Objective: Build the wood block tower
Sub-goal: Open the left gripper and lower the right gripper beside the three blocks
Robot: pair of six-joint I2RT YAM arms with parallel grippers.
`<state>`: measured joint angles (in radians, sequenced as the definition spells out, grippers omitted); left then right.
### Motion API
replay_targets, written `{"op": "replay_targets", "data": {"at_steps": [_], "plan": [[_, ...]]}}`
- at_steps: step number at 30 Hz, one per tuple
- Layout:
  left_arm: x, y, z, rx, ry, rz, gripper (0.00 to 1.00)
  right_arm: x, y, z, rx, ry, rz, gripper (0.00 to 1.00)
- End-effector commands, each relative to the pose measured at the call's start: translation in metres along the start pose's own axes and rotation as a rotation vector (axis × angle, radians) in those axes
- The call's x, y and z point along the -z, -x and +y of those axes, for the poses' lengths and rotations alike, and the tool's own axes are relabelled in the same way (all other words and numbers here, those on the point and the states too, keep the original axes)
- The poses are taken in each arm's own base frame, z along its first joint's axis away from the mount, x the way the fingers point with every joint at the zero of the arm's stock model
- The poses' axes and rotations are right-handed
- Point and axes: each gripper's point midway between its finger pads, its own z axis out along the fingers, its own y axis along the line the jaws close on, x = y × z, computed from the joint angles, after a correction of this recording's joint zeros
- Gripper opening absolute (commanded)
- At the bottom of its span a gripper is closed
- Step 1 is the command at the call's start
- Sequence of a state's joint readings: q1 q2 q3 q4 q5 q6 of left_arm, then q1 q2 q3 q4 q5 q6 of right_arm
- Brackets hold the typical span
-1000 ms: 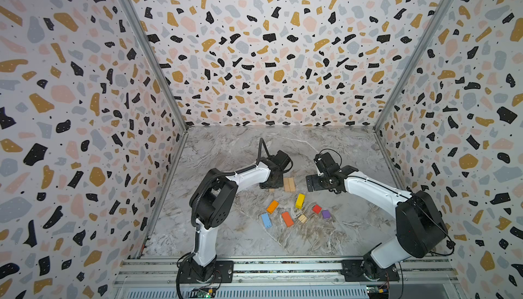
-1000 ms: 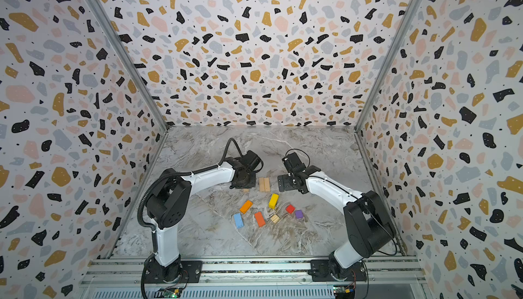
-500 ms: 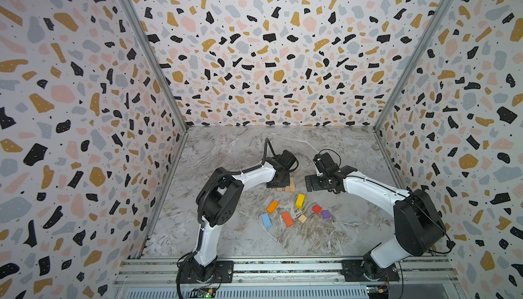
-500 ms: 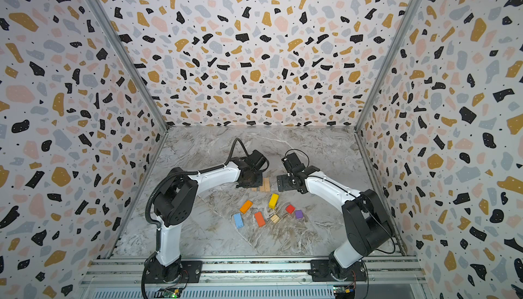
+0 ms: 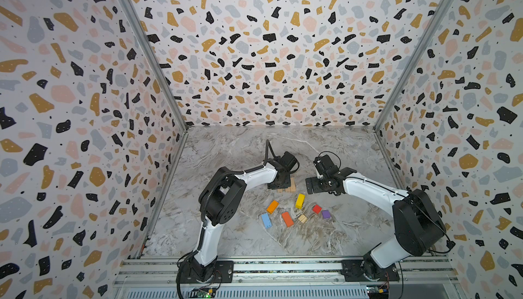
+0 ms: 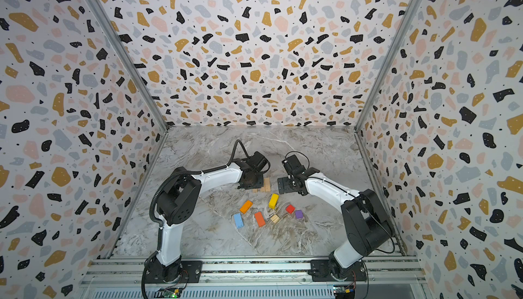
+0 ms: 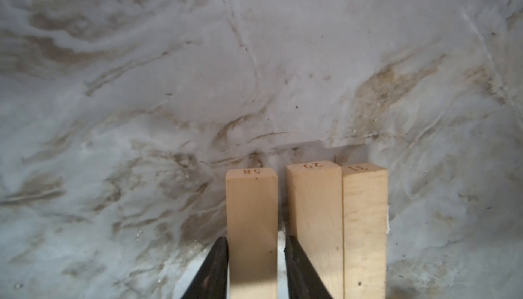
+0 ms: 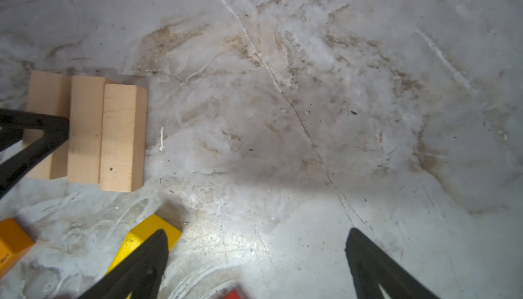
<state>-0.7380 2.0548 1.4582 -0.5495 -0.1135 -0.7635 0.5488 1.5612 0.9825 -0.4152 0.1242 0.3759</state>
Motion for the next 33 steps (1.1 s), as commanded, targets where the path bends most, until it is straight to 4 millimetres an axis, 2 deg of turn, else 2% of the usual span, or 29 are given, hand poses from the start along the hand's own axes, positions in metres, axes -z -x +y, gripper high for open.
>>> {"op": "replay_targets", "data": {"at_steps": [1, 7, 12, 14, 17, 22, 25, 27, 31, 33], "plan": [[0.008, 0.008, -0.008, 0.001, -0.016, -0.027, 0.43, 0.004, 0.003, 0.000, -0.002, 0.004, -0.008, 0.99], [0.029, 0.014, -0.006, -0.013, -0.020, -0.059, 0.50, 0.005, 0.009, 0.004, 0.003, 0.018, -0.011, 0.99], [0.053, 0.023, -0.004, -0.023, -0.032, -0.104, 0.48, 0.001, 0.017, 0.007, 0.010, 0.019, -0.009, 1.00], [0.059, 0.026, 0.000, -0.033, -0.022, -0.117, 0.47, -0.002, 0.020, 0.008, 0.013, 0.014, -0.008, 0.96], [0.059, 0.026, 0.012, -0.062, 0.015, -0.116, 0.46, -0.009, 0.025, 0.010, 0.017, 0.009, -0.003, 0.88], [0.051, 0.025, 0.044, -0.105, 0.118, -0.116, 0.47, -0.026, 0.030, 0.010, 0.027, -0.017, 0.016, 0.87], [0.046, 0.024, 0.057, -0.103, 0.127, -0.108, 0.53, -0.035, 0.031, 0.009, 0.032, -0.032, 0.026, 0.87], [0.044, 0.023, 0.065, -0.106, 0.141, -0.108, 0.62, -0.040, 0.031, 0.010, 0.033, -0.033, 0.029, 0.87], [0.043, 0.023, 0.072, -0.119, 0.162, -0.111, 0.77, -0.045, 0.032, 0.012, 0.028, -0.029, 0.031, 0.87], [0.040, 0.023, 0.074, -0.131, 0.174, -0.108, 0.81, -0.047, 0.032, 0.013, 0.026, -0.027, 0.034, 0.87]]}}
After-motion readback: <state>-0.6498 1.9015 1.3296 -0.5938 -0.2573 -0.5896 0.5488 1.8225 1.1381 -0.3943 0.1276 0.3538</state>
